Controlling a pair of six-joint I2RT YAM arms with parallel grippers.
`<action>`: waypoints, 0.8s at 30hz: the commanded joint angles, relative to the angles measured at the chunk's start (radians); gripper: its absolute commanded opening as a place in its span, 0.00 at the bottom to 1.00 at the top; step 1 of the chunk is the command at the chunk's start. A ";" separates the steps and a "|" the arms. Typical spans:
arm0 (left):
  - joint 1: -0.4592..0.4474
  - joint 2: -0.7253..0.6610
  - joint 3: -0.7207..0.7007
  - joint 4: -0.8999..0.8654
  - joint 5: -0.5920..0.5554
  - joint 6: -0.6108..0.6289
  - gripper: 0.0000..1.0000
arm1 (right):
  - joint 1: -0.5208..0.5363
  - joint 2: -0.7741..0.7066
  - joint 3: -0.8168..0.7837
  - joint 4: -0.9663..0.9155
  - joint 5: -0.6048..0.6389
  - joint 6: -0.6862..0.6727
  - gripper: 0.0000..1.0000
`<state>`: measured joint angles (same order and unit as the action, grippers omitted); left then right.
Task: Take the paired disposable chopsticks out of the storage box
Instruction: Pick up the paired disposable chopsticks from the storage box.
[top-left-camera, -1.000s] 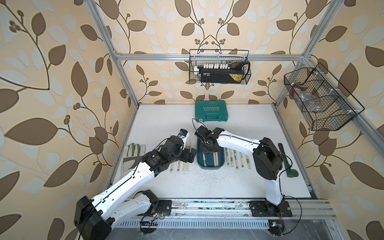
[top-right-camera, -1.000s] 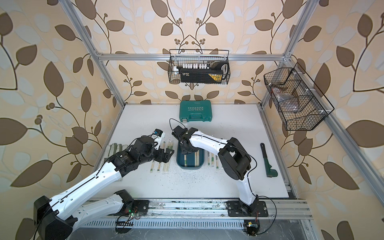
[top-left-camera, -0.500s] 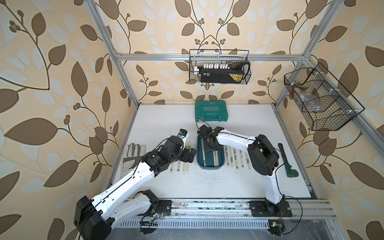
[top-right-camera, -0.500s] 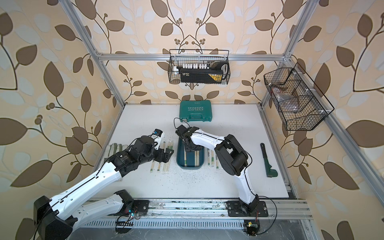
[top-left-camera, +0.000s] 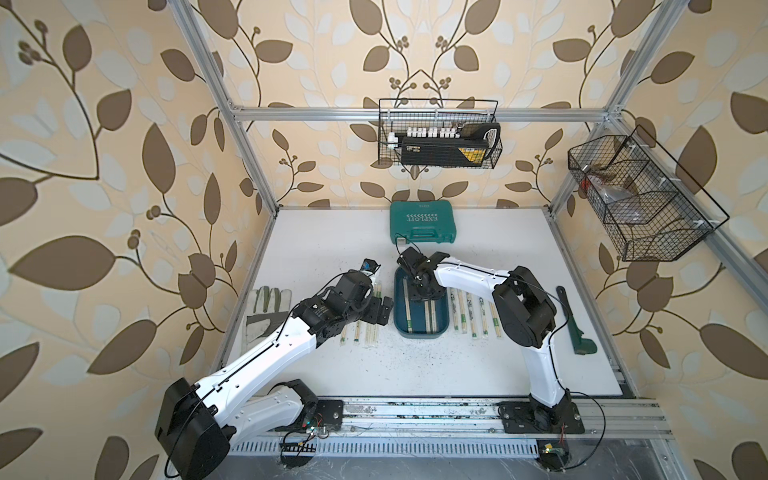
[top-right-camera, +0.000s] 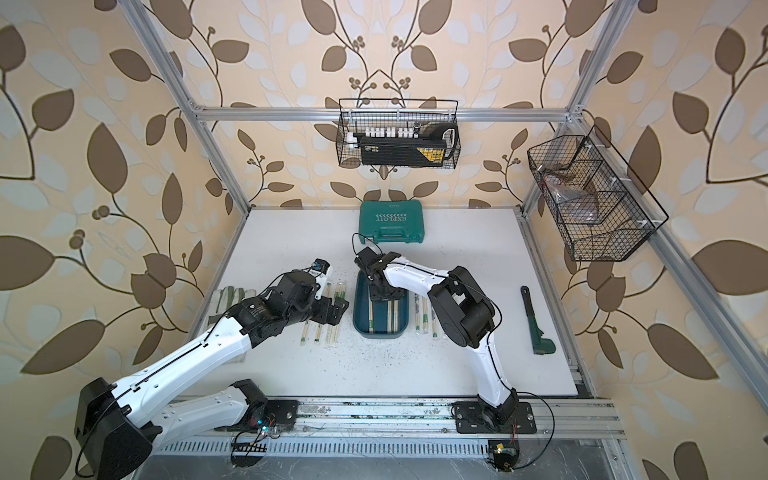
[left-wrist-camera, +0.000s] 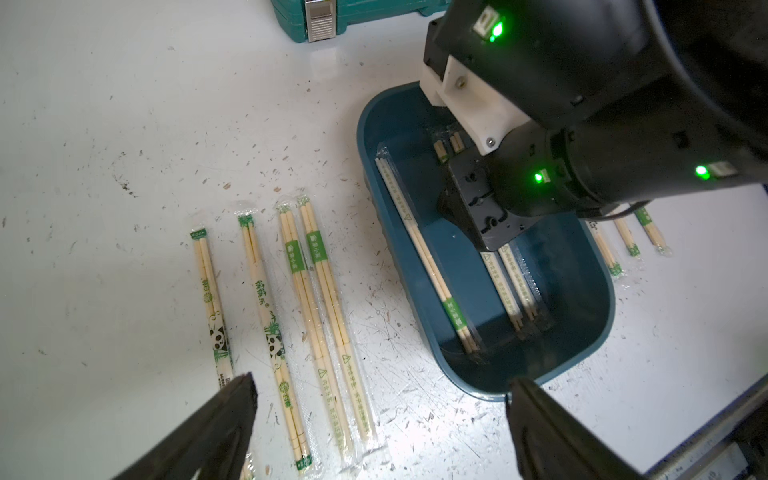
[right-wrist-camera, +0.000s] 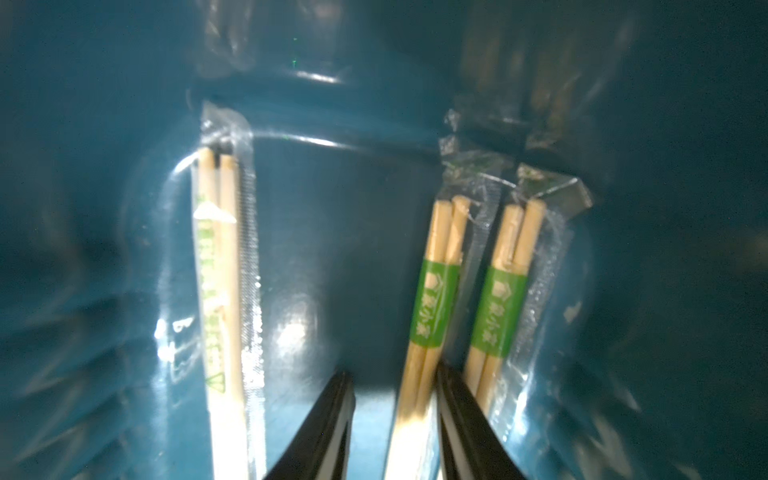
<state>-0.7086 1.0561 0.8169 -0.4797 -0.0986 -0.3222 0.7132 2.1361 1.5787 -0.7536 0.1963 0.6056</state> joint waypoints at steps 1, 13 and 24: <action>-0.007 0.001 0.047 -0.005 -0.015 0.006 0.97 | -0.004 0.054 -0.009 0.046 -0.064 0.003 0.38; -0.008 0.007 0.067 -0.016 -0.018 0.017 0.97 | -0.040 0.067 -0.030 0.086 -0.189 0.068 0.44; -0.008 -0.006 0.054 -0.019 -0.020 0.003 0.97 | -0.038 0.061 -0.043 0.052 -0.093 0.071 0.12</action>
<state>-0.7086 1.0653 0.8471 -0.5003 -0.1036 -0.3187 0.6746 2.1464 1.5795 -0.6529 0.0753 0.6678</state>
